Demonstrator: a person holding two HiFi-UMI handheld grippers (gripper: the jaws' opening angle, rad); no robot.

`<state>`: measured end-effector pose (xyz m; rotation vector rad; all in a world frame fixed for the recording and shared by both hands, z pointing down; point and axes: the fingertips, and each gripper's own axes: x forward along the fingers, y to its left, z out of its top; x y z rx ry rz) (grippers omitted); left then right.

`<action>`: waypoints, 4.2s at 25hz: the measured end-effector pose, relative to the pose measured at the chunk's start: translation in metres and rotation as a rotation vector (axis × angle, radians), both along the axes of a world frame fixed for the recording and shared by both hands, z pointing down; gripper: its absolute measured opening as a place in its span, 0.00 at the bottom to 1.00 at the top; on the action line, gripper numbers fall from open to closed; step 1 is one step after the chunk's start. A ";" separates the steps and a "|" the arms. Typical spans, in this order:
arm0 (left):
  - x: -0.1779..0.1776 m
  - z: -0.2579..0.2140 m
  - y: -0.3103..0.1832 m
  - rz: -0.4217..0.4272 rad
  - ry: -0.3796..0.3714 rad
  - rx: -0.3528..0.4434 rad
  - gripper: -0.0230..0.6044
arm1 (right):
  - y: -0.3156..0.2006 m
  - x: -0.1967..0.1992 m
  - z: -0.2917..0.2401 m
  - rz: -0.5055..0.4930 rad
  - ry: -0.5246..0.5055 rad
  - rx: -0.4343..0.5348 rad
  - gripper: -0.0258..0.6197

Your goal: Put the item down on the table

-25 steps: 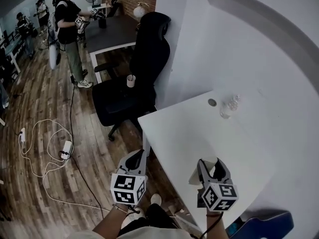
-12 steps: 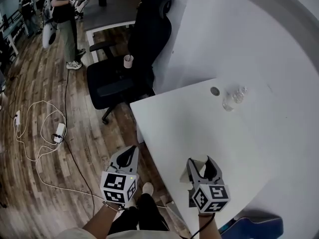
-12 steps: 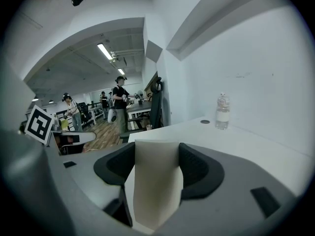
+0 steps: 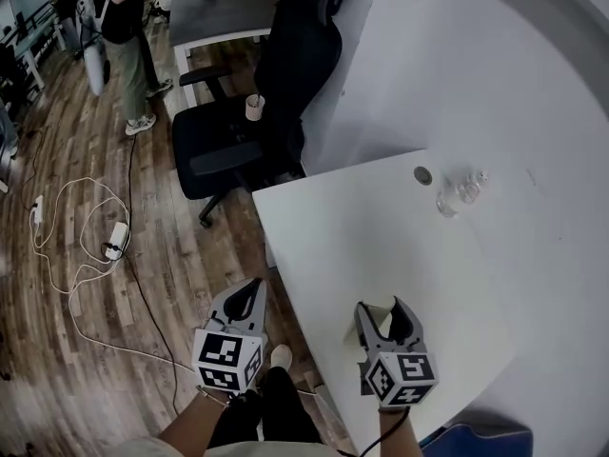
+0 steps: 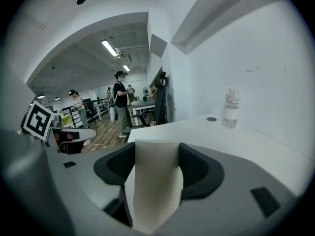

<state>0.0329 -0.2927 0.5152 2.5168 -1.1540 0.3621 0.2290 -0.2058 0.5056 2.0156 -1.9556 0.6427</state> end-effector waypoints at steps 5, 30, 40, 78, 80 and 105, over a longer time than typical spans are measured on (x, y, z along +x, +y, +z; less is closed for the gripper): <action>-0.006 0.004 0.002 -0.020 -0.010 -0.006 0.06 | -0.009 -0.009 0.007 -0.059 0.013 -0.010 0.50; -0.025 0.027 0.002 -0.057 -0.029 -0.072 0.06 | -0.044 -0.029 0.026 -0.206 0.064 -0.068 0.50; -0.031 0.038 0.002 -0.064 -0.021 -0.107 0.06 | -0.058 -0.039 0.042 -0.254 0.067 -0.117 0.50; -0.043 0.067 -0.017 -0.076 -0.052 -0.146 0.06 | -0.083 -0.051 0.101 -0.298 0.062 -0.330 0.49; -0.042 0.068 -0.018 -0.077 -0.054 -0.145 0.06 | -0.083 -0.051 0.104 -0.300 0.061 -0.343 0.49; -0.053 0.057 -0.025 -0.090 -0.046 -0.137 0.06 | -0.084 -0.056 0.111 -0.296 0.100 -0.400 0.51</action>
